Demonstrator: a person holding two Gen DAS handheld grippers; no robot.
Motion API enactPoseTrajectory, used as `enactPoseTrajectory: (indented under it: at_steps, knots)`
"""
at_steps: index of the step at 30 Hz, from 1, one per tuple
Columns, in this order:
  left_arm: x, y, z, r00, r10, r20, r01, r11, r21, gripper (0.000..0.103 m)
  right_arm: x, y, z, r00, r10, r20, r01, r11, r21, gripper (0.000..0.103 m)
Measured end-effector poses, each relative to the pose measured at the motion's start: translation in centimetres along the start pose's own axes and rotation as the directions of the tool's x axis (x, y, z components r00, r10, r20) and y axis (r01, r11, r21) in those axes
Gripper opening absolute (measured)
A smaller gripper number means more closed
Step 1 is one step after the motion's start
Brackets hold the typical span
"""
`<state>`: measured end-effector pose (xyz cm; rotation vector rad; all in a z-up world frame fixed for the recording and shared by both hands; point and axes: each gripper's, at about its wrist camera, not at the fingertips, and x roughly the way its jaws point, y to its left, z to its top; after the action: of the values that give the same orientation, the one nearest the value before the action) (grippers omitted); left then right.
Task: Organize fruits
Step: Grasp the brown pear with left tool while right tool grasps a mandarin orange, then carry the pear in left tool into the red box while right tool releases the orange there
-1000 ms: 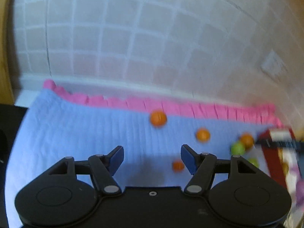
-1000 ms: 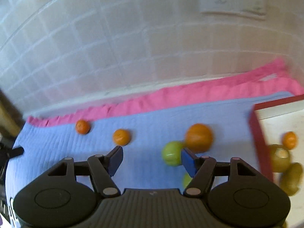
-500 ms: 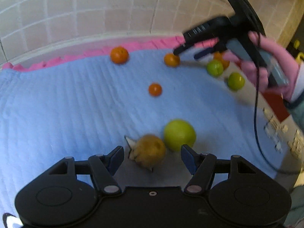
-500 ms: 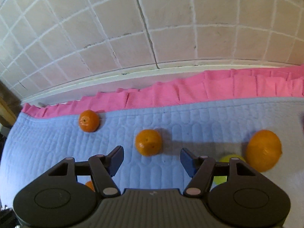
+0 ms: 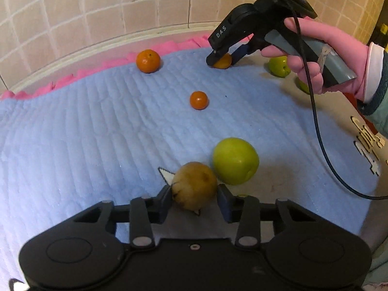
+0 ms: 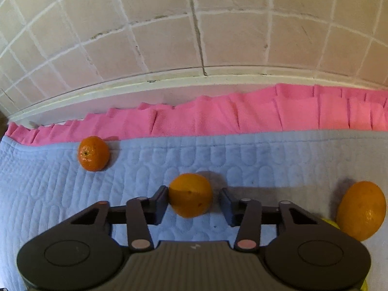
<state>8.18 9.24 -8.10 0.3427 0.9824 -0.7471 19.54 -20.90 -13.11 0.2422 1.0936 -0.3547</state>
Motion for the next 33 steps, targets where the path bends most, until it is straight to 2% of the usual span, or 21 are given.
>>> enactPoseTrajectory:
  at_steps: [4, 11, 17, 21, 26, 29, 33]
  knots:
    - [0.2, 0.1, 0.2, 1.000, 0.008, 0.013, -0.008, 1.000, -0.021, 0.046, -0.1, 0.4, 0.0, 1.000, -0.007, 0.007, 0.007, 1.000, -0.025, 0.040]
    - [0.0, 0.1, 0.6, 0.997, 0.057, 0.052, -0.055, 0.998, -0.036, 0.044, -2.2, -0.4, -0.3, 0.999, 0.040, 0.036, -0.040, 0.999, 0.002, 0.040]
    - [-1.9, 0.4, 1.8, 0.990, 0.066, 0.126, -0.057, 0.996, -0.072, 0.044, -5.9, -1.9, -0.6, 0.994, 0.056, 0.092, -0.060, 0.998, 0.037, 0.040]
    - [-3.7, -0.6, 4.0, 0.977, 0.075, 0.201, -0.067, 0.997, -0.047, 0.044, -9.3, -3.5, -1.1, 0.987, 0.057, 0.153, -0.068, 0.995, 0.067, 0.040]
    - [-4.7, -2.2, 6.7, 0.967, -0.003, 0.256, 0.014, 0.999, -0.042, 0.044, -14.1, -5.7, -2.1, 0.969, 0.021, 0.247, -0.047, 0.994, 0.100, 0.040]
    - [-5.2, -4.4, 8.7, 0.958, -0.033, 0.286, 0.029, 0.999, 0.021, 0.044, -17.2, -7.4, -3.2, 0.954, -0.011, 0.299, -0.027, 0.992, 0.124, 0.040]
    - [-4.9, -8.0, 12.2, 0.942, -0.121, 0.314, 0.085, 0.989, 0.124, 0.044, -20.9, -10.4, -4.7, 0.936, -0.079, 0.342, 0.018, 0.984, 0.178, 0.040]
